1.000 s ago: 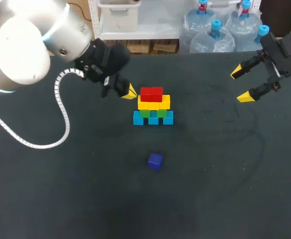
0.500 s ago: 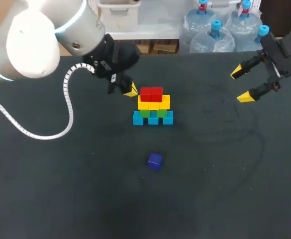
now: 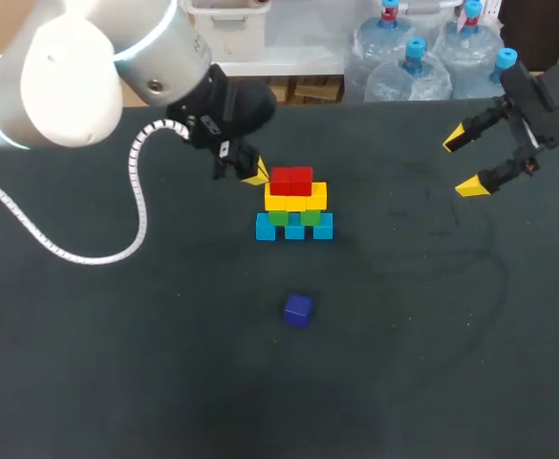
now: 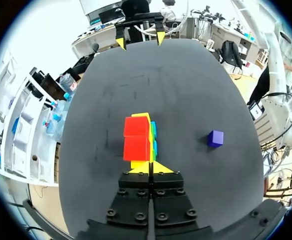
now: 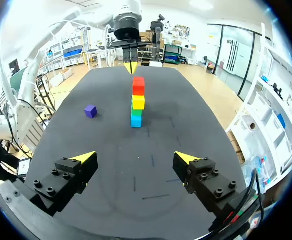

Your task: Place the blue cubes, place green cubes on the blue cubes, place the yellow cubes on the green cubes, then place the red cubes on the yellow cubes, and place purple cube on the red cubes.

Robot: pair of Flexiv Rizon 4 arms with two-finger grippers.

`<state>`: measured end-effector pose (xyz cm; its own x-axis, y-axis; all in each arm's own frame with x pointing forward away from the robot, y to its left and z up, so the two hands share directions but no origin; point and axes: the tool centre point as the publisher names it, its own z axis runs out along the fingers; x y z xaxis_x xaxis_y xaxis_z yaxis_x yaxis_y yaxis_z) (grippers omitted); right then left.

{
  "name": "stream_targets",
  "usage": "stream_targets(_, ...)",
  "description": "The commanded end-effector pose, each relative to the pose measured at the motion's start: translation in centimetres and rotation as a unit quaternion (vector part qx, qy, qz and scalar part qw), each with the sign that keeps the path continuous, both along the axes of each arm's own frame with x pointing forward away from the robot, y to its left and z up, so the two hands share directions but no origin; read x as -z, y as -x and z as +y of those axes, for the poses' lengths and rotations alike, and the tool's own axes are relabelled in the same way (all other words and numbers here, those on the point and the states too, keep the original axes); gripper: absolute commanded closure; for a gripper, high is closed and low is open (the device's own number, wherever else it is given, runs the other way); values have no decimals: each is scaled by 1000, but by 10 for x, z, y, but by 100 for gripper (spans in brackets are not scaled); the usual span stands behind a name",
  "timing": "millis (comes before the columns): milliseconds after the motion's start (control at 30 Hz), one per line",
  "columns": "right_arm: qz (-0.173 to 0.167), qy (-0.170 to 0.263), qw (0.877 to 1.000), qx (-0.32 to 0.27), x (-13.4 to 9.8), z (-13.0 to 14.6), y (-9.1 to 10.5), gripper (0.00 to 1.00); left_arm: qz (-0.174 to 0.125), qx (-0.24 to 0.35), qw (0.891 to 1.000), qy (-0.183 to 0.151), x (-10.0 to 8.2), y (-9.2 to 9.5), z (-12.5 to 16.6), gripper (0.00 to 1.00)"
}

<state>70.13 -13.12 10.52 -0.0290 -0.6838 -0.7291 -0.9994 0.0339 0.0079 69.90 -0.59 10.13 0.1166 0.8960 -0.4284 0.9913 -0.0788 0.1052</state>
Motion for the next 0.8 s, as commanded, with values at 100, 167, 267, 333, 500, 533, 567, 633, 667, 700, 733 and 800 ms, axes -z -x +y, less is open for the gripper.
stream_targets(100,0,-1,1000,0,0,0,0,0,3,3,1000,0,2,-3,-3,100)
stream_targets(167,0,-1,1000,0,0,0,0,0,4,5,1000,0,2,-4,-4,100)
stream_targets(267,0,-1,1000,0,0,0,0,0,4,6,1000,1,3,-5,-5,100)
stream_targets(333,0,-1,1000,0,0,0,0,0,3,7,1000,1,2,-6,-5,100)
stream_targets(500,0,-1,1000,0,0,0,0,0,4,8,1000,1,3,-7,-5,100)
stream_targets(533,0,-1,1000,0,0,0,0,0,5,9,1000,1,3,-7,-6,100)
stream_targets(567,0,-1,1000,0,0,0,0,0,5,9,1000,0,3,-7,-6,100)
stream_targets(633,0,-1,1000,0,0,0,0,0,6,9,1000,0,3,-7,-6,100)
stream_targets(667,0,-1,1000,0,0,0,0,0,6,9,1000,0,3,-7,-6,100)
stream_targets(700,0,-1,1000,0,0,0,0,0,6,10,1000,0,3,-7,-6,100)
stream_targets(733,0,-1,1000,0,0,0,0,0,6,10,1000,0,3,-7,-6,100)
stream_targets(800,0,-1,1000,0,0,0,0,0,7,10,1000,-1,3,-7,-6,100)
